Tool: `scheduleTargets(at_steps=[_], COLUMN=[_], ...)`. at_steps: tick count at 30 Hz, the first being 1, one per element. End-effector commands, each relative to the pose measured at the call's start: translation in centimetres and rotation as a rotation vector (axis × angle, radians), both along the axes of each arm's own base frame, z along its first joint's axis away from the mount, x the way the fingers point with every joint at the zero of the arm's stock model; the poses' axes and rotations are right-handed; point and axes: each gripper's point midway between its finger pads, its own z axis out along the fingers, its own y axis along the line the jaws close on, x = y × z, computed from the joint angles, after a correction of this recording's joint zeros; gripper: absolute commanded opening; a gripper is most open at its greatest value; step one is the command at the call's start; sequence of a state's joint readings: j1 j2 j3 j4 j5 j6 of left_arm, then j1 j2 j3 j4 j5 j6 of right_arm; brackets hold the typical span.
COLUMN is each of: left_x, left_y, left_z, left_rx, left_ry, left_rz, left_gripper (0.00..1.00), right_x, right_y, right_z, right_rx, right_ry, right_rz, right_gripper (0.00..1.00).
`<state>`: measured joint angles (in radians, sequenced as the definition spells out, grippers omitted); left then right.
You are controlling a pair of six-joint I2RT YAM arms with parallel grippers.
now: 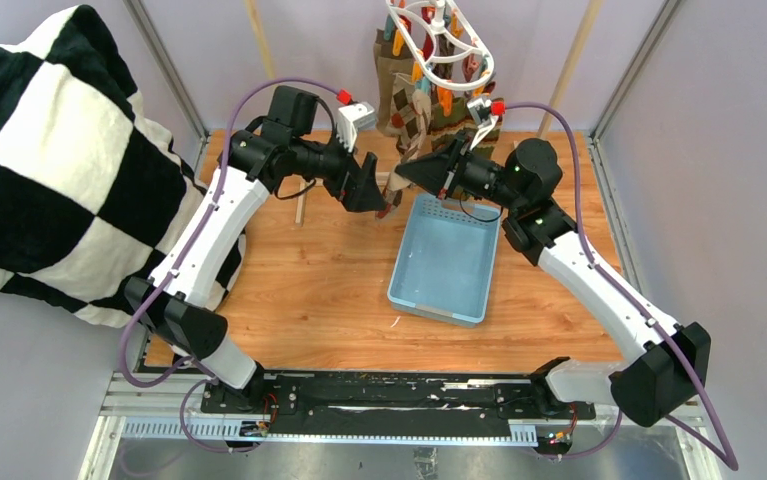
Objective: Remove the socks clipped to the hanger
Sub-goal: Remove the sock from the hanger.
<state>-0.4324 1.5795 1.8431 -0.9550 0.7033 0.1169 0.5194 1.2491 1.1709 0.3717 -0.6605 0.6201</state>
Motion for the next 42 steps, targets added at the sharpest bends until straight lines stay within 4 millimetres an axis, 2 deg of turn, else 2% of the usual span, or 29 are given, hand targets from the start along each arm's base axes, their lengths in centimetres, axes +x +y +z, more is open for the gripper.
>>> scheduleTargets(at_steps=[1,3,6,12,14,17,20,22,23,25,28,31,34,39,40,42], left_x=[-0.8,-0.6,-1.2,-1.7,-0.6,2.3,4.4,5.0,5.2,5.1,4.7,4.1,3.2,1.1,0.8,0.5], left_y=[-0.7,-0.9,-1.1,-1.1,-0.7,0.7,2.1,2.7,2.8,2.6,2.2,1.9,1.7,1.0,0.9,1.0], left_z=[-0.6,-0.1,0.5,0.0,-0.1,0.2,0.9,1.7,2.0,2.5,2.8,3.0,3.4,3.3,3.2,3.0], left_rx=[0.016,0.007,-0.014,0.035,0.086,0.150,0.180,0.176,0.170,0.156,0.128,0.102,0.081,0.043,0.038,0.041], left_ry=[0.011,0.007,0.000,-0.074,-0.130,-0.230,-0.337,-0.396,-0.412,-0.421,-0.409,-0.381,-0.361,-0.316,-0.310,-0.303], left_rz=[-0.034,-0.031,-0.061,-0.083,-0.037,0.109,0.222,0.266,0.274,0.268,0.252,0.242,0.226,0.143,0.133,0.124], left_gripper=[1.00,1.00,1.00,1.00,1.00,0.99,0.96,0.89,0.82,0.64,0.29,0.11,0.01,0.00,0.00,0.00], right_x=[-1.1,-1.0,-0.6,-0.2,-0.2,-0.1,-0.1,-0.2,-0.2,-0.2,-0.3,-0.4,-0.4,-0.3,-0.3,-0.3], right_y=[0.8,1.0,1.1,2.3,2.8,3.3,3.6,3.7,3.7,3.6,3.3,2.6,1.4,0.6,0.8,1.0], right_z=[1.6,1.3,0.9,0.8,1.0,1.0,1.0,1.1,1.2,1.4,1.5,1.6,1.8,1.6,1.6,1.5], right_rx=[0.045,0.043,0.039,0.035,0.040,0.034,0.028,0.028,0.030,0.035,0.032,0.028,0.037,0.043,0.044,0.039], right_ry=[-0.014,-0.002,0.015,0.034,0.041,0.055,0.069,0.072,0.077,0.080,0.085,0.084,0.089,0.110,0.113,0.118], right_rz=[0.063,0.062,0.048,0.054,0.066,0.067,0.065,0.063,0.061,0.059,0.047,0.030,0.001,-0.014,-0.004,0.009], right_gripper=[0.00,0.00,0.00,0.00,0.00,0.00,0.00,0.00,0.00,0.02,0.10,0.17,0.18,0.14,0.16,0.30])
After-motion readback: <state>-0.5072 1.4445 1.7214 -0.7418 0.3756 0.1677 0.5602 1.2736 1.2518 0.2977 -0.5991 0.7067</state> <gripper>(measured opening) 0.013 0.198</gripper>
